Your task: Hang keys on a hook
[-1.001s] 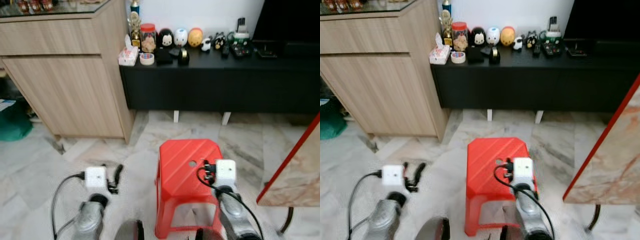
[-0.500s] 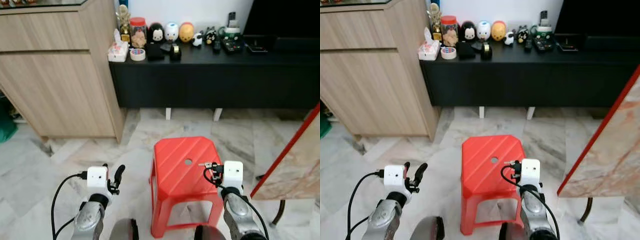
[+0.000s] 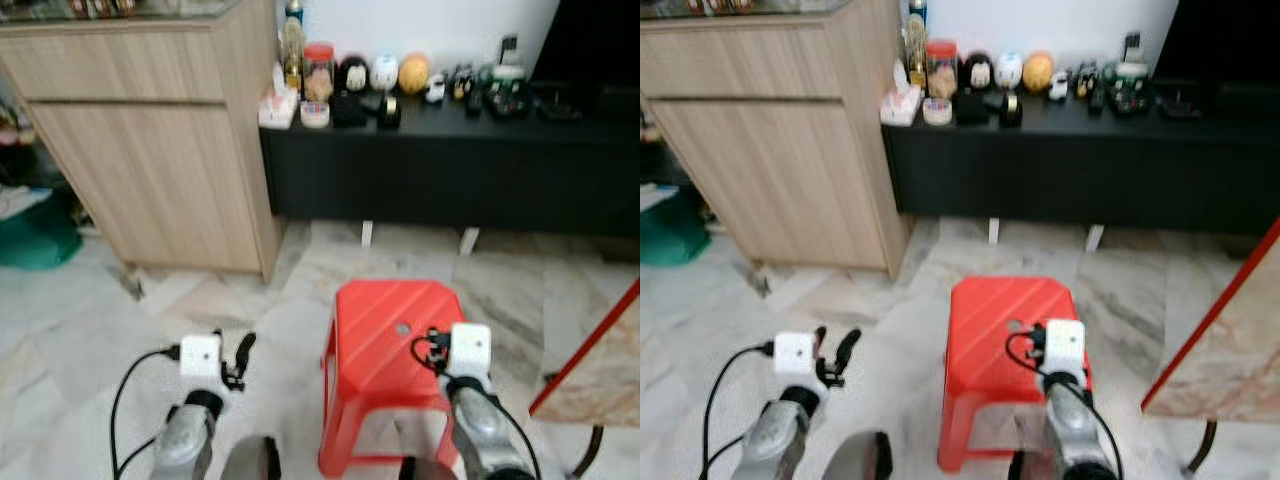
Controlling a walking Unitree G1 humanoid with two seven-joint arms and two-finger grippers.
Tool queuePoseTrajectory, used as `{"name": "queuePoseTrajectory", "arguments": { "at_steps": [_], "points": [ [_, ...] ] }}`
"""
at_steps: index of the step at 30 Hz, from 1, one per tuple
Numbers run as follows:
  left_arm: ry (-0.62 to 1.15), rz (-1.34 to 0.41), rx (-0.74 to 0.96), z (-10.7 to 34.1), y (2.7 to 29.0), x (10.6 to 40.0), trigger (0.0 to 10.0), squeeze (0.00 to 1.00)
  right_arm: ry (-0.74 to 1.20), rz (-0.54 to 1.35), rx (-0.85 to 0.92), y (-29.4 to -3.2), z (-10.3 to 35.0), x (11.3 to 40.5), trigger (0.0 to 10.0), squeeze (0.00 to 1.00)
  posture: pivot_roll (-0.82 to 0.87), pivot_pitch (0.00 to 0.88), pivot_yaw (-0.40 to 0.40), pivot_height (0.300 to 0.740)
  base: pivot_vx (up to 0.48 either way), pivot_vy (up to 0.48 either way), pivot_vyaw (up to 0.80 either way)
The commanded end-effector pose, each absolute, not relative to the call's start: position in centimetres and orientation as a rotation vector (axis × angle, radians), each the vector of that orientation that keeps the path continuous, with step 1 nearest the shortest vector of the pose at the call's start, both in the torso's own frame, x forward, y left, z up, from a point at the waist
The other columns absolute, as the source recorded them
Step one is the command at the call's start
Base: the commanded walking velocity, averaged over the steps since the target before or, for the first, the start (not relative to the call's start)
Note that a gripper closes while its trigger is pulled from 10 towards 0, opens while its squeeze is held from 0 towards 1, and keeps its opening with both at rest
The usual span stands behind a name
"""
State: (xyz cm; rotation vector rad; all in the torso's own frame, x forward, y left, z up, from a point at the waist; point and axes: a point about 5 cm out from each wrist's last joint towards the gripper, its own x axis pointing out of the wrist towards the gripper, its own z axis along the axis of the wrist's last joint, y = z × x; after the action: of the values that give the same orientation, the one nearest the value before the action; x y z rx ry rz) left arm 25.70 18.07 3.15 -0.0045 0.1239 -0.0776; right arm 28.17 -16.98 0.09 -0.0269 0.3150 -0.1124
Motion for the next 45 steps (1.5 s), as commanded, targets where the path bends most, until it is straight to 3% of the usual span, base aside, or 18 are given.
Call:
{"name": "queuePoseTrajectory", "arguments": {
  "at_steps": [1,19,33,45],
  "points": [
    [0.128,-0.075,-0.002,3.3,18.3,25.6,10.0,0.00,0.315,-0.114,-0.013,-16.6,0.1,28.3,10.0,0.00,0.03,0.031,-0.008,0.606,0.270,0.000,0.00],
    [0.139,-0.077,0.005,3.0,18.3,25.6,10.0,0.00,0.334,-0.134,-0.021,-17.0,-0.1,28.2,10.0,0.00,0.03,0.031,-0.007,0.606,0.144,0.000,0.00],
    [0.152,-0.093,0.009,2.7,18.3,25.7,10.0,0.00,0.500,-0.203,-0.013,-19.7,0.1,29.6,10.0,0.00,0.02,0.038,0.008,0.606,0.000,0.000,0.00],
    [0.061,-0.092,-0.019,5.1,18.0,27.8,10.0,0.00,0.548,-0.121,0.015,-18.4,0.3,30.4,10.0,0.00,0.03,0.082,0.027,0.606,0.000,0.000,0.00]
  ]
}}
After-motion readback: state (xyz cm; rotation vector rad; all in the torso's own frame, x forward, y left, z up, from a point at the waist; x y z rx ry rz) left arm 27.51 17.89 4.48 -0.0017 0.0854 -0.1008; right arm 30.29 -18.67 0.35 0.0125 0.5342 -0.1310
